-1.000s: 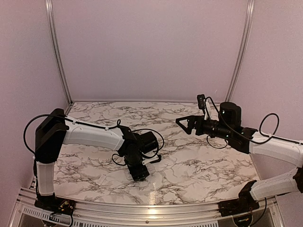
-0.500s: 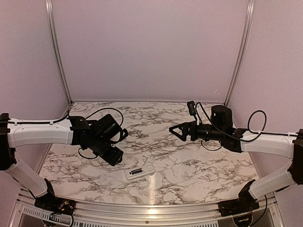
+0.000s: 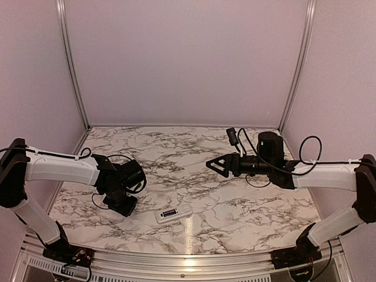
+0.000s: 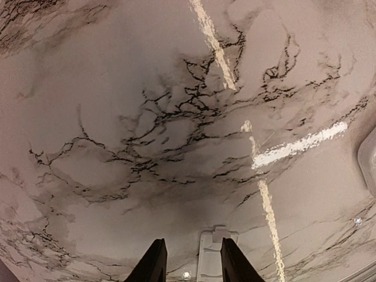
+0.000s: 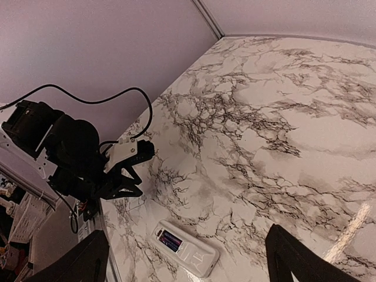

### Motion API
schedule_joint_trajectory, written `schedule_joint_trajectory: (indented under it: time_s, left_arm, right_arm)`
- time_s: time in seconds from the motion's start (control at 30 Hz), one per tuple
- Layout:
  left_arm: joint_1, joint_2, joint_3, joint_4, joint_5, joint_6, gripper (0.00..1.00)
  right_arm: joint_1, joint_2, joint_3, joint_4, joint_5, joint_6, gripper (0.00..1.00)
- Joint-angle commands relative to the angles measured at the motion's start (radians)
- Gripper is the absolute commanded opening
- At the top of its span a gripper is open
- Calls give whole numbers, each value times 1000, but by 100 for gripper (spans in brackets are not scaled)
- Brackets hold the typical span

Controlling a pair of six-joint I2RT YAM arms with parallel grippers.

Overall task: Load the batteries into the remote control
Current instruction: Pick up the battery cover from the center of the board.

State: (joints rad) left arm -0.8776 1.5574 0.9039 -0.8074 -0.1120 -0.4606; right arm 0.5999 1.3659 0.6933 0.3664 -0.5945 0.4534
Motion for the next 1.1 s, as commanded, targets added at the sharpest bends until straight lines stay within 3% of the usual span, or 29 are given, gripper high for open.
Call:
schedule_joint_trajectory:
  time_s: [0.0,0.53,1.07]
  left_arm:
    - [5,45,37,1,26,18,30]
    - [4,100,44,23,109,61,21]
    - [-7,96,34,31,141,77,21]
  right_arm:
    - [-9,-1,40,19,-24,5,90]
    - [-9,29,47,29,-40,4,85]
    - [-9,36,50,32,-48,11,84]
